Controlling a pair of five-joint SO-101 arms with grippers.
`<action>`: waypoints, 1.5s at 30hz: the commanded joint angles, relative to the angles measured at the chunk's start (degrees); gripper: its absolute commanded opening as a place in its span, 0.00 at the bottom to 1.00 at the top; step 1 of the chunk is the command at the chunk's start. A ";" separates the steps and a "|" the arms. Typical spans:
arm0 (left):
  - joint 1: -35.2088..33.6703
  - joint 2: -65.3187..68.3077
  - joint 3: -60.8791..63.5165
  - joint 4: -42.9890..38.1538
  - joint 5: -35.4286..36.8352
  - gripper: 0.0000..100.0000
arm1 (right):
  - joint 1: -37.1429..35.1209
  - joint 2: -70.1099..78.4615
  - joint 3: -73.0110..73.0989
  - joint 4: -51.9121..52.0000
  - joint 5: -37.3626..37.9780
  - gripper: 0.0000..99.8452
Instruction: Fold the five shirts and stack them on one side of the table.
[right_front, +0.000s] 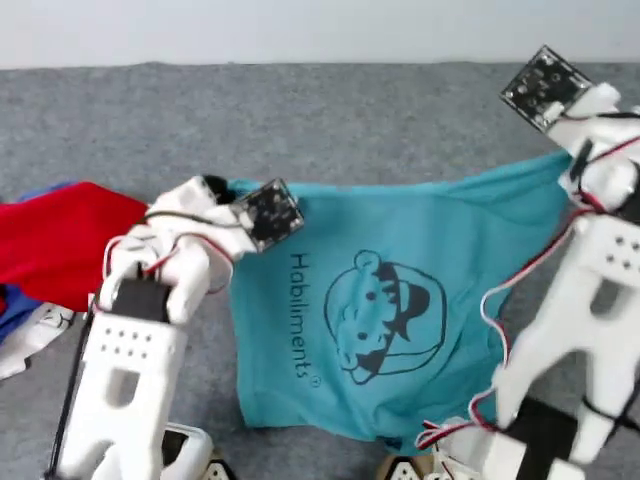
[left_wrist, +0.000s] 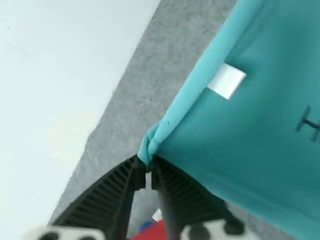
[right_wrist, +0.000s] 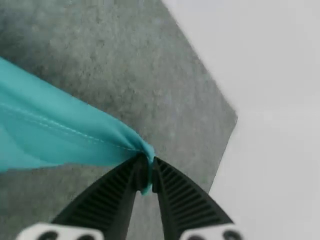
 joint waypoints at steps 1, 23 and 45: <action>-2.37 10.46 -9.19 -6.59 -1.23 0.01 | -1.89 3.38 -0.62 -9.45 -0.79 0.01; -4.22 56.26 -63.52 -6.33 -16.18 0.01 | -7.25 20.44 -0.79 -52.97 -0.53 0.01; -4.13 56.09 -61.58 48.70 -9.23 0.01 | -7.43 10.42 -0.70 19.12 3.52 0.01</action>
